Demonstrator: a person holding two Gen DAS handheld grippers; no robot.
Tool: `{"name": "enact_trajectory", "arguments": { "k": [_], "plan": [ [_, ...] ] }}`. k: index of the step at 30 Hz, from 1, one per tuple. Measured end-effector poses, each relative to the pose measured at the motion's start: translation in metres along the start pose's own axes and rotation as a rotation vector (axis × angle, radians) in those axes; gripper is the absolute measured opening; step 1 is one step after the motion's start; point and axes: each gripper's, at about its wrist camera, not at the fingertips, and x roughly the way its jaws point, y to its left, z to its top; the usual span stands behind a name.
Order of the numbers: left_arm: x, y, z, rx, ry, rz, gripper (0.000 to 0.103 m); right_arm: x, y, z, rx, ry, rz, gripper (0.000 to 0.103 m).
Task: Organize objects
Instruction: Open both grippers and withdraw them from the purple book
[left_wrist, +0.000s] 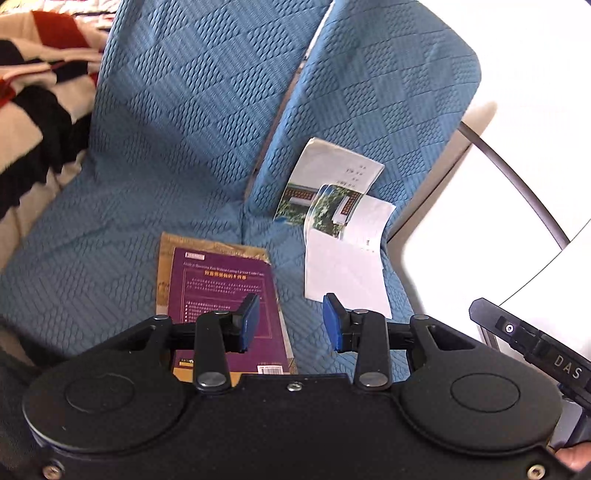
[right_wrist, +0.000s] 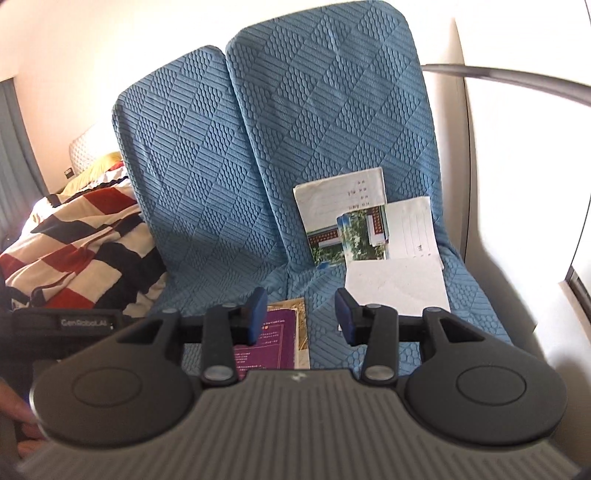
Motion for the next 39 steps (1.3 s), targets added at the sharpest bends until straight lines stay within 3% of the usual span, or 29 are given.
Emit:
{"name": "enact_trajectory", "arguments": {
  "k": [19, 30, 32, 34, 39],
  "plan": [
    [-0.023, -0.034, -0.011, 0.081, -0.02, 0.022, 0.037, -0.029, 0.0, -0.005, -0.043, -0.042, -0.037, 0.049],
    [-0.017, -0.064, -0.02, 0.127, 0.003, 0.006, 0.037, -0.043, -0.022, -0.008, -0.045, -0.056, -0.074, 0.052],
    [-0.012, -0.072, -0.021, 0.152, 0.015, 0.001, 0.037, -0.046, -0.028, -0.008, -0.04, -0.059, -0.084, 0.059],
    [-0.005, -0.079, -0.021, 0.164, 0.025, -0.01, 0.037, -0.046, -0.035, -0.007, -0.032, -0.069, -0.097, 0.075],
    [0.02, -0.09, -0.019, 0.185, 0.056, -0.029, 0.042, -0.036, -0.057, -0.006, 0.009, -0.055, -0.139, 0.081]
  ]
}}
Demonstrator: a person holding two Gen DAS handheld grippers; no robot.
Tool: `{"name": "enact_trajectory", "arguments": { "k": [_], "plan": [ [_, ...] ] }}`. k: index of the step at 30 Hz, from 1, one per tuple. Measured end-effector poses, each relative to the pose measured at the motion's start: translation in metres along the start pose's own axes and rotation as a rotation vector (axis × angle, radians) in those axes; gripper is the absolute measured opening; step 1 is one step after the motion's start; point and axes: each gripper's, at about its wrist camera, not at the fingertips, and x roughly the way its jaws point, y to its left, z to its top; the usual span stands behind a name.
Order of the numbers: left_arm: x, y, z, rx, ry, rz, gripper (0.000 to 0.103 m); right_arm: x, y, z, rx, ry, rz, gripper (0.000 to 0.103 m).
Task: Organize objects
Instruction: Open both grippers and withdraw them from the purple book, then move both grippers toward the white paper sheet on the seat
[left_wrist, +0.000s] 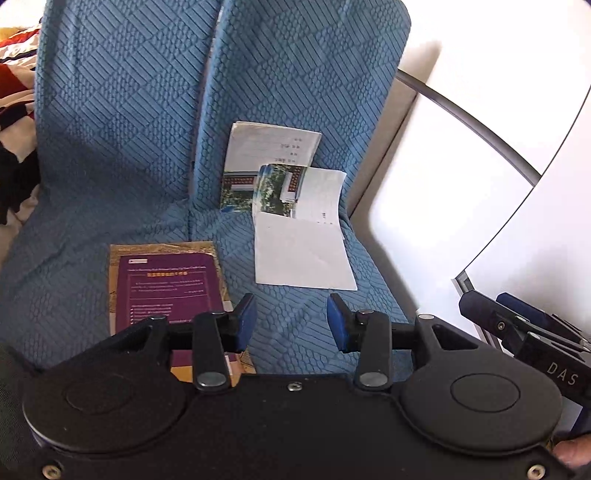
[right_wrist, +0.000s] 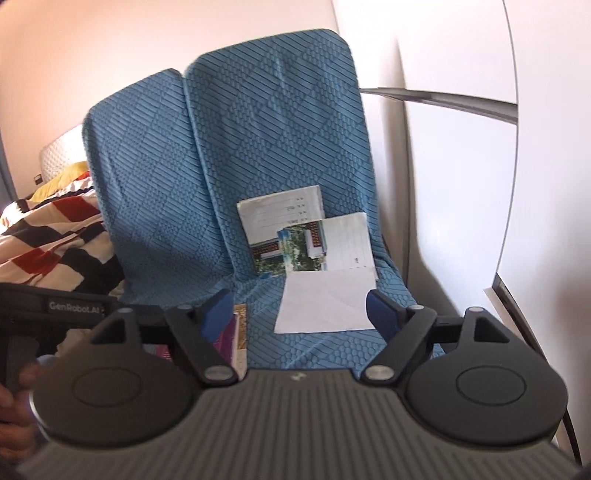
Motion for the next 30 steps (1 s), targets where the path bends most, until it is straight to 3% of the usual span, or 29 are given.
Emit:
{"name": "enact_trajectory", "arguments": {
  "k": [9, 30],
  "plan": [
    [0.055, -0.001, 0.012, 0.001, 0.064, -0.015, 0.061, 0.044, -0.023, -0.002, 0.055, 0.044, -0.033, 0.081],
    [0.218, 0.028, 0.054, 0.015, 0.167, 0.012, 0.062, 0.195, -0.066, -0.022, 0.156, 0.143, -0.129, 0.08]
  ]
}}
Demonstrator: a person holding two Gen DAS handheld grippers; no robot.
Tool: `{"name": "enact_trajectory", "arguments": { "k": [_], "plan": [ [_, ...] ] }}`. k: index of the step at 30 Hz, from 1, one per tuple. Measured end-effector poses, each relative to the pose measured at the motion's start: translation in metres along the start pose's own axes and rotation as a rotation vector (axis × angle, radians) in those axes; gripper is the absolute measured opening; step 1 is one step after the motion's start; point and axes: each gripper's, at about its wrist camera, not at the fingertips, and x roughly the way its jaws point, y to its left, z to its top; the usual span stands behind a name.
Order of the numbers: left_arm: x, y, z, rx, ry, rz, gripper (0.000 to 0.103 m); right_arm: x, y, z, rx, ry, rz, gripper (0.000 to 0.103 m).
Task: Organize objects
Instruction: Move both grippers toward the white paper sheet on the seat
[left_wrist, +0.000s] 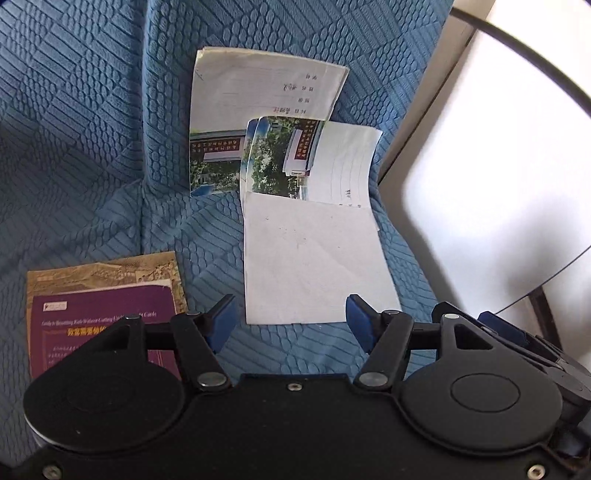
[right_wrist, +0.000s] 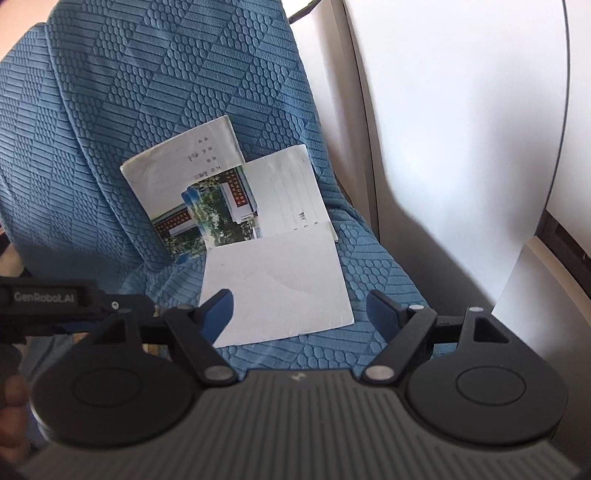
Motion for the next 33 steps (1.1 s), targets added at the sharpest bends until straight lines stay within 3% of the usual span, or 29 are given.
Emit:
{"name": "enact_trajectory", "arguments": {
  "k": [5, 17, 21, 23, 26, 29, 33],
  "plan": [
    [0.036, 0.007, 0.01, -0.006, 0.035, 0.001, 0.062, 0.038, -0.011, 0.002, 0.052, 0.02, -0.01, 0.08],
    [0.106, 0.004, 0.023, -0.035, 0.062, 0.047, 0.06, 0.114, -0.016, 0.009, -0.021, 0.056, -0.004, 0.079],
    [0.126, 0.005, 0.029, -0.031, 0.082, 0.067, 0.058, 0.132, -0.008, 0.007, -0.069, 0.078, 0.01, 0.066],
    [0.133, 0.006, 0.029, -0.026, 0.089, 0.068, 0.053, 0.14, -0.004, 0.007, -0.102, 0.073, 0.003, 0.065],
    [0.139, 0.009, 0.029, -0.023, 0.085, 0.066, 0.044, 0.151, -0.004, 0.007, -0.134, 0.081, -0.012, 0.053],
    [0.141, 0.011, 0.03, -0.004, 0.072, 0.072, 0.042, 0.159, -0.005, 0.009, -0.161, 0.067, -0.033, 0.053],
    [0.145, 0.011, 0.031, 0.033, 0.06, 0.095, 0.028, 0.168, -0.008, 0.014, -0.164, 0.051, -0.028, 0.053]
  ]
}}
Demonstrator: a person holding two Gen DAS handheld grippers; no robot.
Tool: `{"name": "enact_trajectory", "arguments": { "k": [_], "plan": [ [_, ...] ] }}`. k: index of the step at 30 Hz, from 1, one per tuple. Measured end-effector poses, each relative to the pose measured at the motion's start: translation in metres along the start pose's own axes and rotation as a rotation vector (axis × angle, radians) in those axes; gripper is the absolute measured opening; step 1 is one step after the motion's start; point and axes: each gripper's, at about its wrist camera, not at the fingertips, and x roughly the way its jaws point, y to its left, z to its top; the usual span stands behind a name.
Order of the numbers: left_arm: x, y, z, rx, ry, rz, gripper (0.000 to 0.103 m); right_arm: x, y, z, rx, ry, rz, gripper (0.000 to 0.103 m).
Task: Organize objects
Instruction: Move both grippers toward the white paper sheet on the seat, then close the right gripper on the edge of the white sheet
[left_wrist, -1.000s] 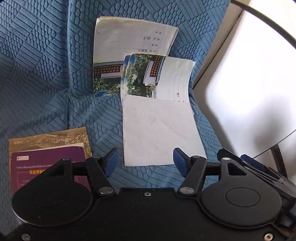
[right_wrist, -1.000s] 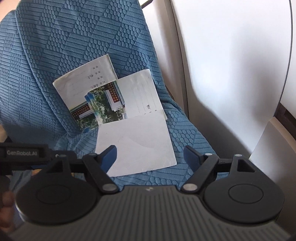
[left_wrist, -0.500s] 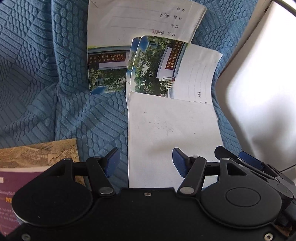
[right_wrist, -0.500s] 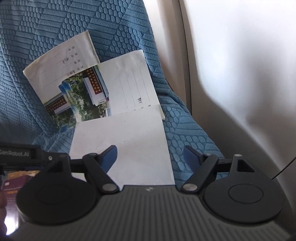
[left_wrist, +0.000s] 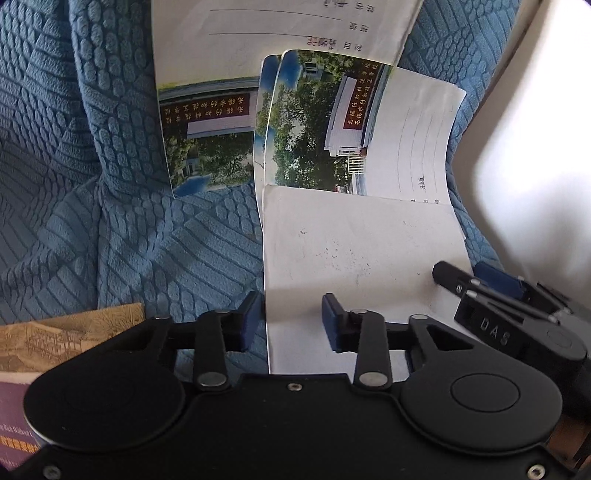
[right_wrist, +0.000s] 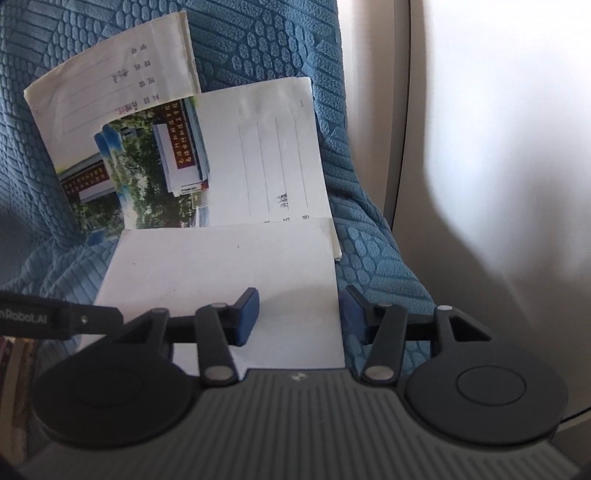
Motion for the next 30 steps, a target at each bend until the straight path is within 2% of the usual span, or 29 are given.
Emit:
{"name": "enact_trajectory", "arguments": {
  "k": [4, 7, 11, 15, 18, 19, 24, 25, 30],
  "plan": [
    [0.001, 0.003, 0.001, 0.0, 0.002, -0.002, 0.019, 0.006, -0.009, 0.007, 0.046, 0.0, 0.041, 0.054],
    [0.002, 0.006, 0.001, -0.009, 0.008, -0.004, 0.017, 0.004, -0.027, 0.007, 0.183, -0.002, 0.116, 0.055],
    [0.001, 0.004, 0.002, -0.008, 0.01, 0.012, 0.017, -0.004, -0.056, 0.005, 0.367, -0.024, 0.271, 0.055],
    [0.001, 0.004, 0.002, -0.009, 0.015, 0.015, 0.017, -0.011, -0.077, 0.001, 0.52, -0.054, 0.47, 0.054],
    [0.002, 0.003, 0.002, -0.011, 0.016, 0.02, 0.017, -0.012, -0.085, -0.003, 0.595, -0.045, 0.61, 0.053],
    [0.002, 0.003, 0.003, -0.011, 0.017, 0.022, 0.017, -0.012, -0.085, -0.003, 0.596, -0.038, 0.637, 0.048],
    [0.003, 0.003, 0.004, -0.007, 0.023, 0.02, 0.016, -0.01, -0.075, 0.0, 0.52, -0.017, 0.551, 0.041],
    [0.003, 0.003, 0.004, -0.005, 0.024, 0.019, 0.016, -0.009, -0.076, 0.0, 0.51, -0.014, 0.523, 0.036],
    [0.003, 0.003, 0.004, 0.002, 0.026, 0.019, 0.016, 0.0, -0.072, -0.003, 0.395, 0.072, 0.337, 0.028]
  ]
}}
